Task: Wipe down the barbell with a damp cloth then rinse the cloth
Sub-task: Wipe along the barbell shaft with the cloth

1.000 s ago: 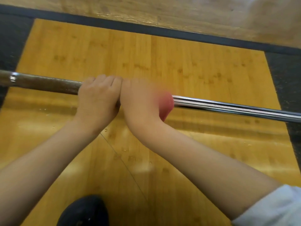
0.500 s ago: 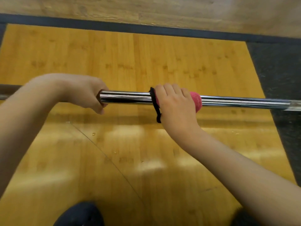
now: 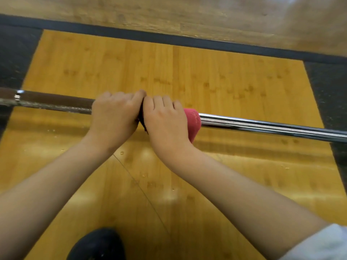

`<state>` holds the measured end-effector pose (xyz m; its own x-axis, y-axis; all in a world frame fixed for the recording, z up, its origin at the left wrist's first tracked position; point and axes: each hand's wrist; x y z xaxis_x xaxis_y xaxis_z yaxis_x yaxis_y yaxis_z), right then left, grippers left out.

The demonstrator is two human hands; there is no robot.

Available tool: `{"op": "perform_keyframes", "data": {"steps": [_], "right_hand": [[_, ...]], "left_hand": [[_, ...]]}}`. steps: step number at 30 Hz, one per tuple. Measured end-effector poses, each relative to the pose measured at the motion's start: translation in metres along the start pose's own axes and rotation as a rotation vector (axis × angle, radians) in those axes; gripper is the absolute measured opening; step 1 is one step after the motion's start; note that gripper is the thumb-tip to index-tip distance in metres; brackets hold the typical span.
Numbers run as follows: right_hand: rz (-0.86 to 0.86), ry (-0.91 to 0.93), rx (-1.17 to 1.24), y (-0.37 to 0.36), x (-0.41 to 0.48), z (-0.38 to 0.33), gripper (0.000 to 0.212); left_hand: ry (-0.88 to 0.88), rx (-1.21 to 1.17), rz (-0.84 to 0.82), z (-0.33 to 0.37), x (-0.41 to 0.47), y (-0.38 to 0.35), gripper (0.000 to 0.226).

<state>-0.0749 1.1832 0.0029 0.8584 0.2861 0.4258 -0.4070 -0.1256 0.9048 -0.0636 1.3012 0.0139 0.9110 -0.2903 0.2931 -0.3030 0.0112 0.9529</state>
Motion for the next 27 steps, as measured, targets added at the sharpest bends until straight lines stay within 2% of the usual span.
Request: {"op": "perform_keyframes", "data": {"steps": [3, 5, 7, 11, 13, 15, 18, 21, 27], "right_hand": [[0.004, 0.031, -0.012, 0.005, -0.009, 0.023, 0.019], [-0.037, 0.033, -0.033, 0.009, -0.021, 0.044, 0.013], [-0.059, 0.016, -0.062, 0.016, -0.034, 0.067, 0.022], [-0.066, -0.012, -0.072, 0.023, -0.045, 0.091, 0.034], [-0.054, -0.026, -0.080, 0.021, -0.045, 0.090, 0.034], [-0.039, -0.054, -0.108, 0.018, -0.043, 0.086, 0.033], [-0.053, -0.092, -0.154, 0.016, -0.041, 0.080, 0.032], [-0.047, -0.097, -0.156, 0.014, -0.035, 0.066, 0.032], [-0.022, -0.087, -0.089, 0.003, -0.010, 0.008, 0.018]], "left_hand": [[-0.071, -0.100, -0.051, -0.006, 0.005, 0.001, 0.032], [-0.093, -0.088, -0.180, -0.007, 0.010, 0.007, 0.020], [-0.104, -0.086, -0.408, -0.010, 0.021, 0.013, 0.007], [-0.066, -0.319, -0.926, -0.016, 0.050, 0.020, 0.011], [-0.042, -0.367, -1.015, -0.017, 0.055, 0.022, 0.012], [-0.015, -0.281, -0.921, -0.015, 0.049, 0.023, 0.013], [-0.009, -0.172, -0.449, -0.009, 0.024, 0.019, 0.008], [-0.102, -0.170, -0.052, -0.007, 0.001, 0.008, 0.007], [-0.120, -0.148, 0.246, -0.006, -0.015, -0.012, 0.014]]}}
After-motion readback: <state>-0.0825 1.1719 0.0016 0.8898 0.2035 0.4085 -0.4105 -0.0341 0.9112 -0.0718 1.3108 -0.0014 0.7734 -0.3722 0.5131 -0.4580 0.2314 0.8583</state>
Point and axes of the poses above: each hand's wrist, its own x-axis towards the middle knuckle, its own y-axis out of the back of the hand, z = x × y, and after that the axes turned 4 degrees about y, right-handed
